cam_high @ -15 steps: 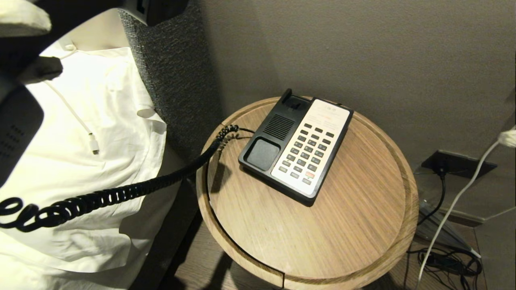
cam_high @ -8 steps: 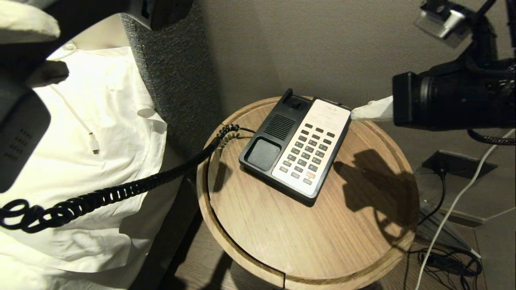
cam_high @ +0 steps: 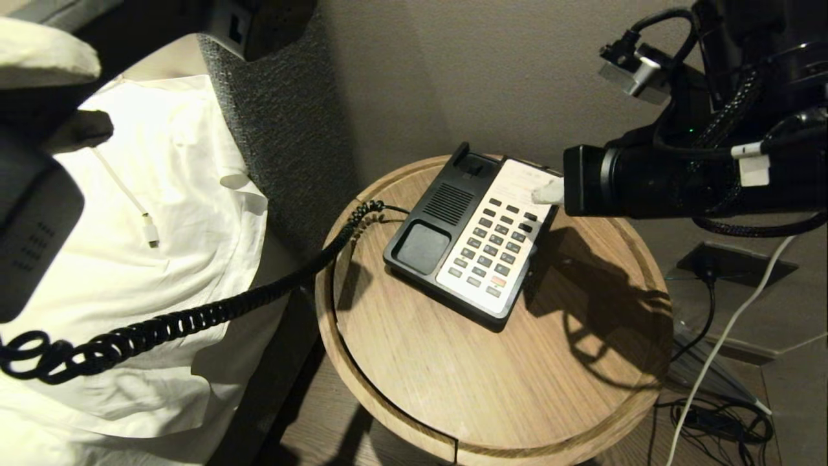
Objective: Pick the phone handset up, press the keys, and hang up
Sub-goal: Dial the number
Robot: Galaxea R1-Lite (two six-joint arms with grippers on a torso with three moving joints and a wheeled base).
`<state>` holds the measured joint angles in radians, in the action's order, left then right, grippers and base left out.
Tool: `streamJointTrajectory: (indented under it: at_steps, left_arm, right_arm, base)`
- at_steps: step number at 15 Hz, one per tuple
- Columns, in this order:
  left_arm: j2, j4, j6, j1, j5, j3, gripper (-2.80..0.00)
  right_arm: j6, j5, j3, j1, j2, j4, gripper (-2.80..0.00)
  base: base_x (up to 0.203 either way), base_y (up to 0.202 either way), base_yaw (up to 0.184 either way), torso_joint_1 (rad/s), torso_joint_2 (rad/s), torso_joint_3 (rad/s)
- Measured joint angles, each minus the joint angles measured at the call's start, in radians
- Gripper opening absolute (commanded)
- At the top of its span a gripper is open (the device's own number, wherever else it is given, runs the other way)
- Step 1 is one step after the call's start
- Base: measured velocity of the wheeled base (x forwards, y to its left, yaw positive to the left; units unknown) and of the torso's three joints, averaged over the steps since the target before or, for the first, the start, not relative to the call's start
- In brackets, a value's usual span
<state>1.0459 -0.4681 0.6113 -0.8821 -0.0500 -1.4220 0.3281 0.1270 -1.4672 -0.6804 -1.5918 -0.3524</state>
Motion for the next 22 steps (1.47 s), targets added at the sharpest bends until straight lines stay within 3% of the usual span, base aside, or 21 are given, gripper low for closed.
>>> streamJointTrajectory:
  at_steps: [7, 22]
  left_arm:
    - [-0.007, 0.000, -0.001, 0.000, 0.000, 0.019, -2.80]
    - [-0.025, 0.001, -0.006, 0.000, 0.000, 0.041, -2.80]
  right_arm:
    - [0.002, -0.001, -0.001, -0.028, -0.022, -0.076, -2.80]
    - [0.001, 0.026, -0.013, -0.028, -0.089, -0.042, -2.80]
  base:
    - [0.000, 0.000, 0.000, 0.000, 0.00, 0.000]
    - [0.000, 0.000, 0.000, 0.000, 0.00, 0.000]
